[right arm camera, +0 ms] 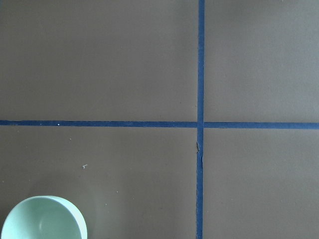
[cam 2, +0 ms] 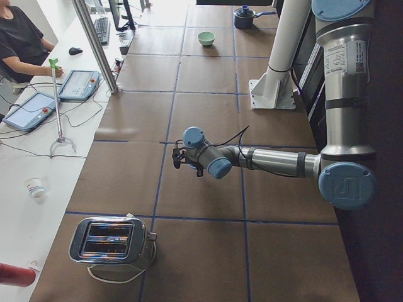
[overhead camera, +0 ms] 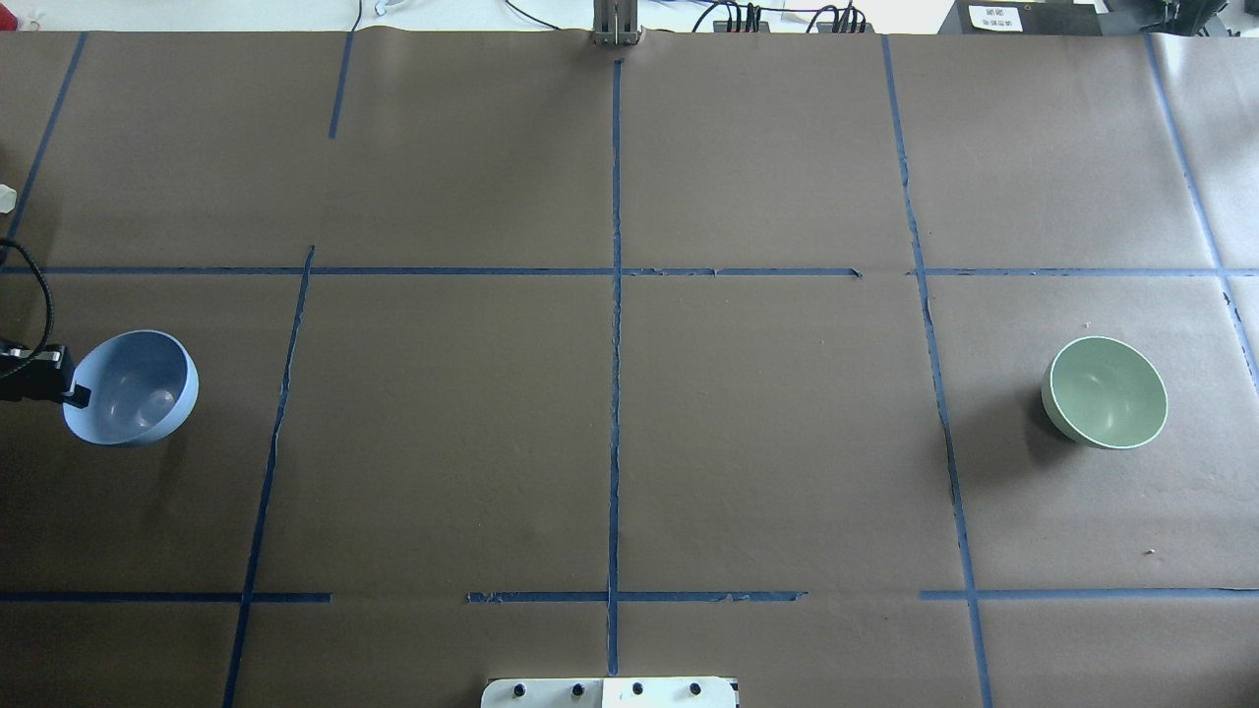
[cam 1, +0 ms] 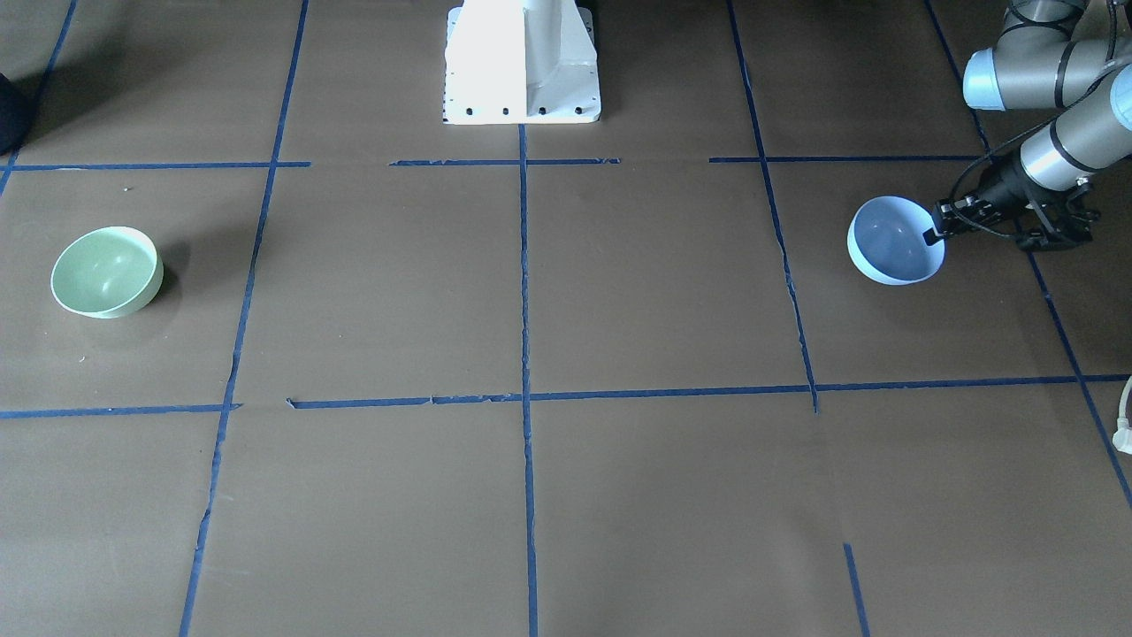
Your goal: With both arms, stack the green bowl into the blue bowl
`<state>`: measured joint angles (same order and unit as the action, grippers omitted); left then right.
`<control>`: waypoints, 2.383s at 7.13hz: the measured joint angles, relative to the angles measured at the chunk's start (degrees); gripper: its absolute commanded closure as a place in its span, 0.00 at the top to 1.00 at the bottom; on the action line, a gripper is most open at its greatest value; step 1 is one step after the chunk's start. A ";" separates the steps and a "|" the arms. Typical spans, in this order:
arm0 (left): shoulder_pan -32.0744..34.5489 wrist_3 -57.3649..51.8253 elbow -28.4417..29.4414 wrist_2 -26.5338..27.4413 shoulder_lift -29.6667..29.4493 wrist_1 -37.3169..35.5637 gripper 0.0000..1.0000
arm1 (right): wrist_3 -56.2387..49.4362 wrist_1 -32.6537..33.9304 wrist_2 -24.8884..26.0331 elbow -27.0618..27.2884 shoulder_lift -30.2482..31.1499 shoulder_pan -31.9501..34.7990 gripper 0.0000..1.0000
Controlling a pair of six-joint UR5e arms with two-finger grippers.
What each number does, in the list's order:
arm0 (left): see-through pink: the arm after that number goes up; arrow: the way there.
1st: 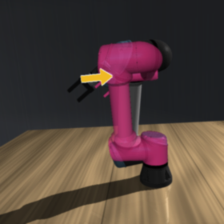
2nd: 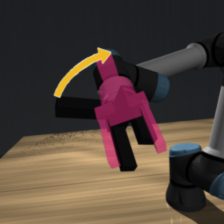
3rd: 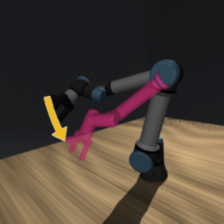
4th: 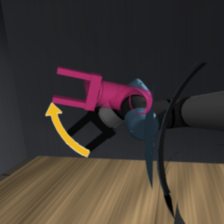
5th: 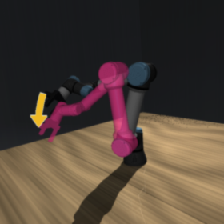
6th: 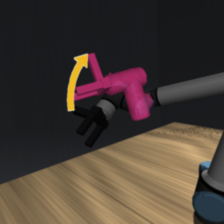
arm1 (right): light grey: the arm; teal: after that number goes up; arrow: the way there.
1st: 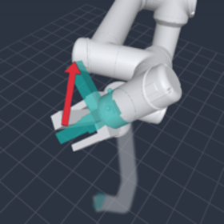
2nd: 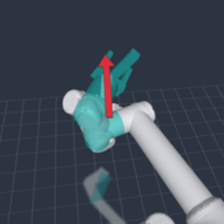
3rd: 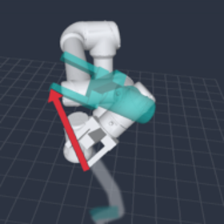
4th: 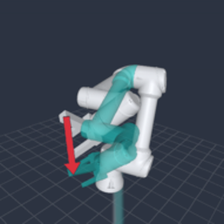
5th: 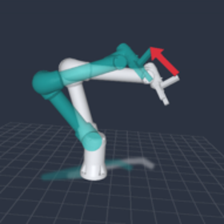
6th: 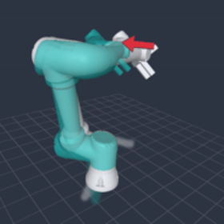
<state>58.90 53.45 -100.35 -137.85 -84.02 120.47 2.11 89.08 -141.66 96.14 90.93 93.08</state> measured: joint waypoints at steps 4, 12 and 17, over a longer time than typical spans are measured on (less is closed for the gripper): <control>-11.67 22.32 -9.47 7.59 -24.56 -25.24 0.00 | 0.08 -0.13 -0.95 0.19 0.18 0.00 1.00; -26.28 37.03 12.97 21.19 -46.10 -14.91 1.00 | 0.09 -0.06 -2.02 0.13 0.16 0.00 1.00; -16.76 21.84 -10.64 10.86 -39.32 -41.78 1.00 | 27.52 -24.14 2.66 0.91 5.72 -12.98 1.00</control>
<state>42.14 75.29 -110.99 -126.99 -123.34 78.69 29.63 64.94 -139.00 97.05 96.65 80.10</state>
